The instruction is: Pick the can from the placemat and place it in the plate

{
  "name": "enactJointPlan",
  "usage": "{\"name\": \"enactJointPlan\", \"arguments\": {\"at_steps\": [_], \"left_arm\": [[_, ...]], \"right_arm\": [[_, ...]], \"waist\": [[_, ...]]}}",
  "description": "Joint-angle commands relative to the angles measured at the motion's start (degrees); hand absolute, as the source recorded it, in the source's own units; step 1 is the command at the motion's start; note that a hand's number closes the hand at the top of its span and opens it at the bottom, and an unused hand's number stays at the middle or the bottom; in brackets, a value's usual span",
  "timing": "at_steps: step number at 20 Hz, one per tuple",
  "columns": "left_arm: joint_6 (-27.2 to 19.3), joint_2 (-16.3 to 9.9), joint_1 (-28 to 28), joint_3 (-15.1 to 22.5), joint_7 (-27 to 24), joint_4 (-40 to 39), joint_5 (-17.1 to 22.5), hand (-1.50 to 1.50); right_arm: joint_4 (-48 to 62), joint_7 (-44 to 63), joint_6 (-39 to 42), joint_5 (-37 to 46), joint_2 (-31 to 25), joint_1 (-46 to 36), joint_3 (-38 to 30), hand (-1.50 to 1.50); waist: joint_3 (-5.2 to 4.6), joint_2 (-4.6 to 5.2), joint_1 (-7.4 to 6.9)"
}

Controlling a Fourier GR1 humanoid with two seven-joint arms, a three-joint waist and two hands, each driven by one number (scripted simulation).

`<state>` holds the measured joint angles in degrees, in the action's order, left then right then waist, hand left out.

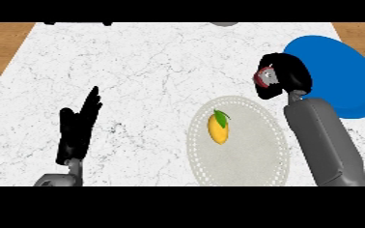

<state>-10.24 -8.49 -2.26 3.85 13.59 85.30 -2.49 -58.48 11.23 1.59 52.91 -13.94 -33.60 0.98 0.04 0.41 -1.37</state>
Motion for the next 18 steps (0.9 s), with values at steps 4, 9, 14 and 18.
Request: {"name": "enactJointPlan", "arguments": {"at_steps": [4,9,14,18], "left_arm": [[-0.8,1.2,0.5,0.8,-0.2,-0.7,-1.5,0.00],[1.6,-0.6,0.9,-1.4,-0.3,-0.4,0.9,0.00],[2.9,-1.6,-0.8,-3.1,0.4,-0.7,1.7,0.00],[-0.2,1.1,-0.9,-1.7,-1.4,-3.0,-1.5,0.00]], "right_arm": [[2.2,1.2,-10.4,1.5,-1.0,-7.1,-5.0,1.50],[-1.0,9.7,-19.3,6.9,-1.6,-10.0,-6.9,1.50],[-1.5,12.0,-17.5,6.2,-4.9,-9.3,-10.0,1.50],[9.6,5.6,-20.0,2.9,-9.0,-11.7,-14.8,1.50]], "waist": [[-0.03,-0.28,0.83],[-0.06,-0.37,0.79],[-0.06,-0.38,1.17],[-0.03,-0.14,0.68]]}}
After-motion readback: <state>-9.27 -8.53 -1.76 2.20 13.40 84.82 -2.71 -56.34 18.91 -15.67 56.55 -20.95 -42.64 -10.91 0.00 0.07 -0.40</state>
